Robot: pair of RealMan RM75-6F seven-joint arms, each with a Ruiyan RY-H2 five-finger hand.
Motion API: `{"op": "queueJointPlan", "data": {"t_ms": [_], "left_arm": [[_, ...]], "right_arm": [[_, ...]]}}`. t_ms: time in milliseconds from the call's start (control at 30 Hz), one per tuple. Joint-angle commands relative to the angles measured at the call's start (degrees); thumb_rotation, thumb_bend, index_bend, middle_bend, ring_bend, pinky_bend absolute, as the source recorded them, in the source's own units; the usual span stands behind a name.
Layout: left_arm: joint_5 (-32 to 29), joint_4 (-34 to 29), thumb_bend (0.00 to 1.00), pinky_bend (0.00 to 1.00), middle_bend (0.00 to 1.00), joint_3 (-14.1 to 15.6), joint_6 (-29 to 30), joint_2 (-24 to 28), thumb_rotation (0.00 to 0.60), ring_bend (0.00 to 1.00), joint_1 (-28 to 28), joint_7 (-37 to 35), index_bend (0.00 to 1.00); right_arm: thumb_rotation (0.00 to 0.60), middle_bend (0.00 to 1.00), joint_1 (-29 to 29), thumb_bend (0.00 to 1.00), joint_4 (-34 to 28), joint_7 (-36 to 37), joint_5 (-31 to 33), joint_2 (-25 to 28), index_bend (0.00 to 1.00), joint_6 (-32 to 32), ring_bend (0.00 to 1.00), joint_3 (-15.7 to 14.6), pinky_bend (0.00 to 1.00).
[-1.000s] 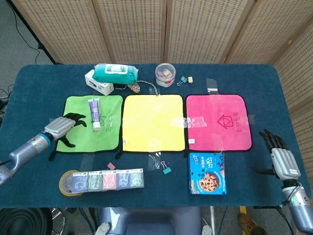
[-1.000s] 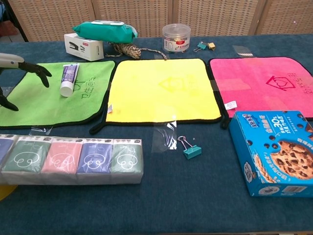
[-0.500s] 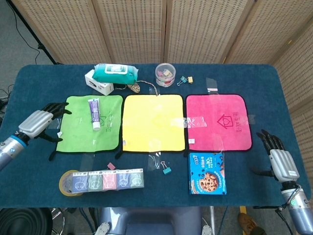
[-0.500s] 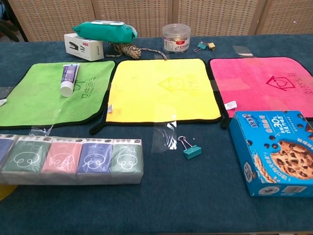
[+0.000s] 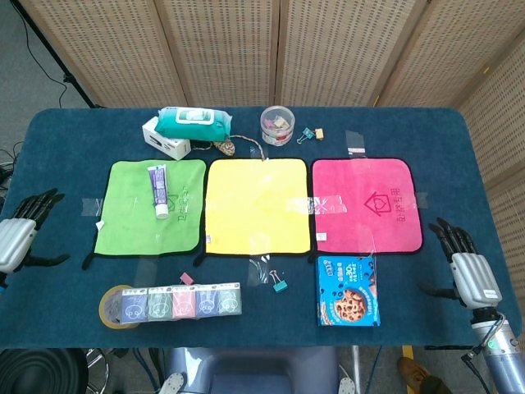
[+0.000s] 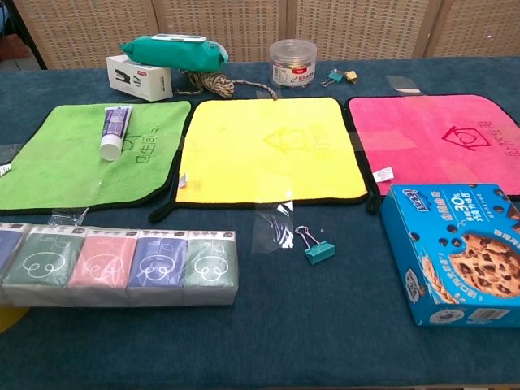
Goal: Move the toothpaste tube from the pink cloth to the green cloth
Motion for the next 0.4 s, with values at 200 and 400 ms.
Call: {"op": "queueJointPlan", "data": {"t_ms": [200,400], "left_arm": [[-4.6,-9.5,0.0,0.0,0.0,-2.0,8.2,-1.1,0.6,0.0,8.3,14.3,0.0],[-3.9,-13.3,0.0,0.0,0.0,-2.6,10.2,-0.3,0.6,0.0,10.6,21.0,0.0]], "right_arm": [[0.6,0.0,-1.5,0.0,1.3,-3.4,0.1,-1.6,0.0,3.1,0.0,0.1,0.0],[0.6,0.0,-1.9,0.0,1.1,-3.4,-0.2,-1.6,0.0,3.8,0.0,0.0,0.0]]}}
